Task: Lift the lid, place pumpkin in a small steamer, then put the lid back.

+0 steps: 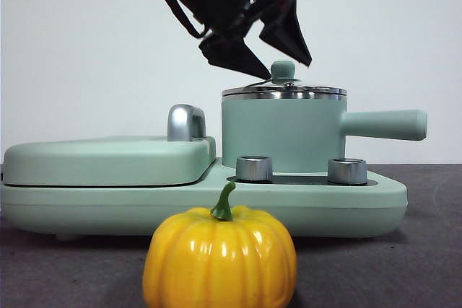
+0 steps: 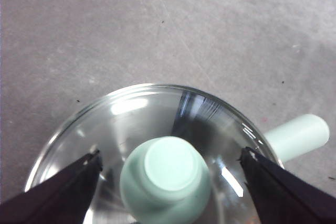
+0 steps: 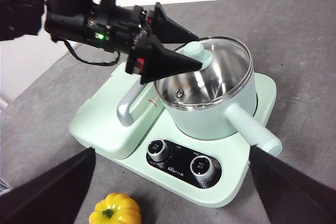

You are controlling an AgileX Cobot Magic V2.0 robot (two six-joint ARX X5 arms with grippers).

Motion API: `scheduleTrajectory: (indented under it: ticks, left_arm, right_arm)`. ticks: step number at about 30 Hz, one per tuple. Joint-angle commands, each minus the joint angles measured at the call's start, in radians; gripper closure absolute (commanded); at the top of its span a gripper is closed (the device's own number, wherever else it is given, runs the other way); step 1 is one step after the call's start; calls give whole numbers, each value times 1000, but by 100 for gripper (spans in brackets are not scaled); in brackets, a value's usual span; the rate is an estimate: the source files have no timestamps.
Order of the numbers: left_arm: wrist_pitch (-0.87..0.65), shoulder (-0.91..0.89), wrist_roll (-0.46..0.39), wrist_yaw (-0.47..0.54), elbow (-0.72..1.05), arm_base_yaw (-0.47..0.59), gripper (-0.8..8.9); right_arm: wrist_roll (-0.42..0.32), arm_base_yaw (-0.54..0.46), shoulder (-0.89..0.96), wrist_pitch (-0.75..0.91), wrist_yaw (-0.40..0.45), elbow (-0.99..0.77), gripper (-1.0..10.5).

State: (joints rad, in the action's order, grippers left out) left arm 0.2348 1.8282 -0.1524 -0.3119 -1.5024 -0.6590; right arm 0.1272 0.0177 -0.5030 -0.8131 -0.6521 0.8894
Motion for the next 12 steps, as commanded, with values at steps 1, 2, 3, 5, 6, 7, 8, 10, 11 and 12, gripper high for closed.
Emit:
scheduleTrajectory:
  ticks: [1,2,3,5,6,7,8,10,11,12]
  left_arm:
    - [-29,35,-18,3,-28,-10,418]
    - [-33,36,-18,3,-28,-10,419]
    - [-34,37,-19,3,-28,-10,430]
    - [-34,37,-21,4,-28,-10,525]
    - [-33,37,-21,5,-28,-10,566]
    - [-33,37,-21,5,-28,-10,604]
    - [-34,37,-21,5,-28,-10,637]
    - [-34,37,-23,6,-28,-10,683]
    - [-34,37,-22,5,-28,-10,709]
    - [-35,37,-22,5,-28,-10,731]
  right_arm:
    - [-8,2,-5,3,-3,16,480]
    - [-8,2,-5,3,-3,16,480]
    - [-8,2,-5,3,-3,16,480]
    - [-8,2,-5,3,-3,16,480]
    - [-8,2,-5,3,-3,16,480]
    - [-7,2,-5,3,-3,16,480]
    - [-6,2,-5,3,-3,16,480]
    - [-3,2,-5,3,-3,16,480]
    - [-3,2,-5,3,-3,16,480]
    - [-4,2,-5,3,-3,16,480]
